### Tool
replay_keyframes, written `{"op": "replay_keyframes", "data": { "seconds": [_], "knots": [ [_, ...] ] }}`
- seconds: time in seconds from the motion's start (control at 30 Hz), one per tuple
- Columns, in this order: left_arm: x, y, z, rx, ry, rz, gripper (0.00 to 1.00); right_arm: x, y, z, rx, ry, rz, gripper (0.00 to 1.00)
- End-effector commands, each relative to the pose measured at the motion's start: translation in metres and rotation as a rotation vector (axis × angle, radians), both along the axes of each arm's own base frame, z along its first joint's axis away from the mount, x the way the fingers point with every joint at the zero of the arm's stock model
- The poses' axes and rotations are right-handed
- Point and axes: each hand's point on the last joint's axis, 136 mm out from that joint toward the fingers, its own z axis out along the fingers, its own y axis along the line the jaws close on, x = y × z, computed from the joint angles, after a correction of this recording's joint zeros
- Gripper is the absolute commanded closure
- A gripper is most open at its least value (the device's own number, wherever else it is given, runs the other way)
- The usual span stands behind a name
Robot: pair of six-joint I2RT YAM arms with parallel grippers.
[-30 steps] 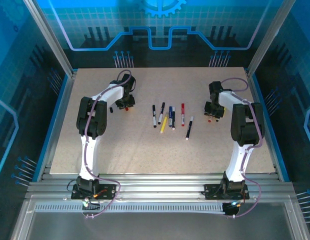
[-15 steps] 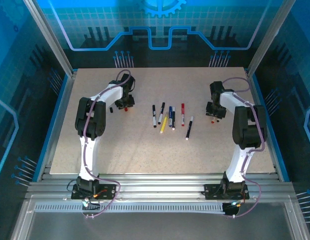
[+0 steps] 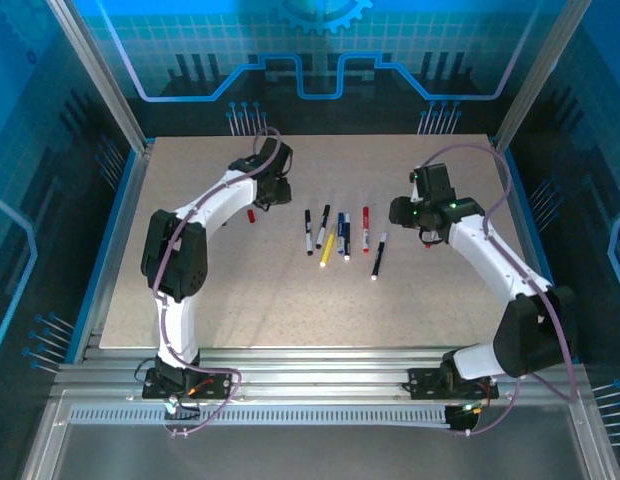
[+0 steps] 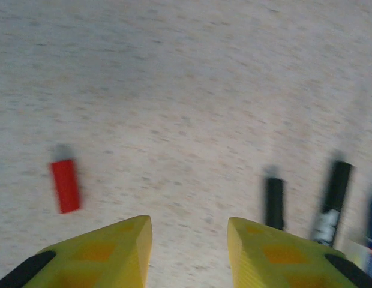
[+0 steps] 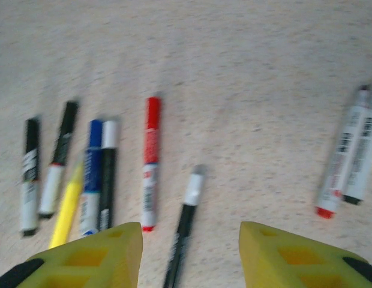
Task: Open the pen caps
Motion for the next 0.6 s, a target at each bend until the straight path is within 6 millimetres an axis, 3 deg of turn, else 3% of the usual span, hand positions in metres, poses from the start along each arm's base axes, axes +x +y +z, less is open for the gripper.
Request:
{"op": "replay_keyframes", "data": {
  "seconds": [0.0, 0.2, 0.37, 0.57],
  "knots": [
    [-0.003, -0.042, -0.001, -0.067, -0.026, -0.08, 0.62, -0.005, 0.03, -0.007, 0.032, 0.007, 0.109, 0.52],
    [-0.002, -0.07, -0.014, -0.05, 0.009, -0.12, 0.62, 0.008, 0.066, -0.016, -0.01, 0.024, 0.177, 0.51],
    [-0.001, -0.073, -0.027, -0.028, 0.032, -0.112, 0.61, 0.022, 0.095, -0.031, 0.0, 0.019, 0.221, 0.48],
    [0.001, -0.072, -0.04, -0.003, 0.054, -0.104, 0.62, 0.02, 0.125, -0.046, 0.057, 0.023, 0.279, 0.44]
  ]
}}
